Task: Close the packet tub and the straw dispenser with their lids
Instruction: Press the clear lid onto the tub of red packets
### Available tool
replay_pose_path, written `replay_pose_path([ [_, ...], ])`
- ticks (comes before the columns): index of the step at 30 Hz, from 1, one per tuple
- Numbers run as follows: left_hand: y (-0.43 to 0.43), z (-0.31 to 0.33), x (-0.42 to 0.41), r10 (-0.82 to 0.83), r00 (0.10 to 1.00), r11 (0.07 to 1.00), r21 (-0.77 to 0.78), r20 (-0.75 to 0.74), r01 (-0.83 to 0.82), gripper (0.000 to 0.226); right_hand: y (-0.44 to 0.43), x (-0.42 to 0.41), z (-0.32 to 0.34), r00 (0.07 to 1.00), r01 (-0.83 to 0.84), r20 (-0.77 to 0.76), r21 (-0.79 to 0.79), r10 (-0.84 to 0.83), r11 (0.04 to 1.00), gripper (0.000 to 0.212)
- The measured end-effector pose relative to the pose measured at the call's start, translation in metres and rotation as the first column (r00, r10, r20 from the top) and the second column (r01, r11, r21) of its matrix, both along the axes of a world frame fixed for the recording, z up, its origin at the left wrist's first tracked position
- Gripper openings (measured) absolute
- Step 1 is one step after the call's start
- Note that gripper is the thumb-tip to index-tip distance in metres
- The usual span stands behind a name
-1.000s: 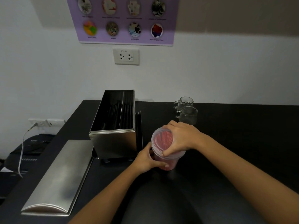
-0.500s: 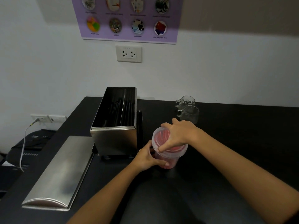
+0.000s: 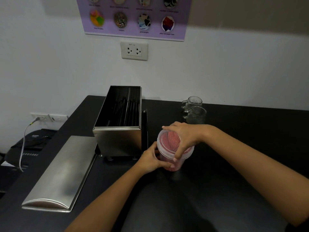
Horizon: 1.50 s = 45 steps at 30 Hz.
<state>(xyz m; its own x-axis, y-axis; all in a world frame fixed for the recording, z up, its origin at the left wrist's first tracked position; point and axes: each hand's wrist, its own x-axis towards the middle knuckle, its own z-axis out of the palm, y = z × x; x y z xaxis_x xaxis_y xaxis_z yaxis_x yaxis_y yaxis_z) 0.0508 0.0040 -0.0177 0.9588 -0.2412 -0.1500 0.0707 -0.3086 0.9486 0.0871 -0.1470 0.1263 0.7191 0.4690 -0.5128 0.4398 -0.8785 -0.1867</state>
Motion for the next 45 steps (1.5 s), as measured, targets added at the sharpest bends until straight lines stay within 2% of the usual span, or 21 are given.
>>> replay_pose_path([
  [4, 0.0, 0.0, 0.0, -0.001, 1.0, 1.0, 0.007, -0.002, 0.001, 0.079, 0.002, 0.002, -0.005, 0.996, -0.026, 0.089, -0.005, 0.027, 1.0, 0.11],
  [16, -0.001, 0.0, -0.004, 0.001, 1.0, 0.999, -0.035, -0.008, -0.001, 0.074, 0.006, 0.004, -0.014, 0.977, 0.049, 0.211, -0.049, -0.037, 0.998, 0.114],
  [20, -0.001, 0.001, -0.005, -0.013, 1.0, 0.999, -0.04, -0.02, 0.013, 0.076, -0.004, -0.001, -0.02, 0.962, 0.002, 0.272, -0.045, 0.011, 0.999, 0.116],
  [24, 0.0, 0.0, -0.005, -0.007, 1.0, 0.999, -0.043, -0.008, 0.007, 0.084, -0.022, -0.007, -0.026, 0.987, 0.027, 0.156, 0.105, -0.043, 0.994, 0.12],
  [29, -0.005, -0.001, -0.01, 0.031, 0.999, 0.998, -0.048, 0.026, -0.03, 0.082, -0.029, -0.014, -0.043, 0.95, 0.033, 0.297, 0.228, -0.102, 0.973, 0.117],
  [36, -0.009, -0.001, -0.013, 0.069, 0.996, 0.997, -0.049, 0.053, -0.066, 0.085, -0.033, -0.017, -0.058, 0.917, 0.043, 0.36, 0.338, -0.172, 0.94, 0.118],
  [40, -0.008, 0.002, -0.014, 0.055, 0.998, 0.998, -0.03, 0.043, -0.054, 0.084, -0.034, -0.019, -0.063, 0.924, 0.062, 0.325, 0.391, -0.201, 0.918, 0.117],
  [45, -0.01, 0.007, -0.017, 0.03, 0.997, 1.0, 0.009, 0.068, -0.03, 0.081, -0.038, -0.02, -0.062, 0.962, 0.118, 0.166, 0.466, -0.218, 0.877, 0.122],
])
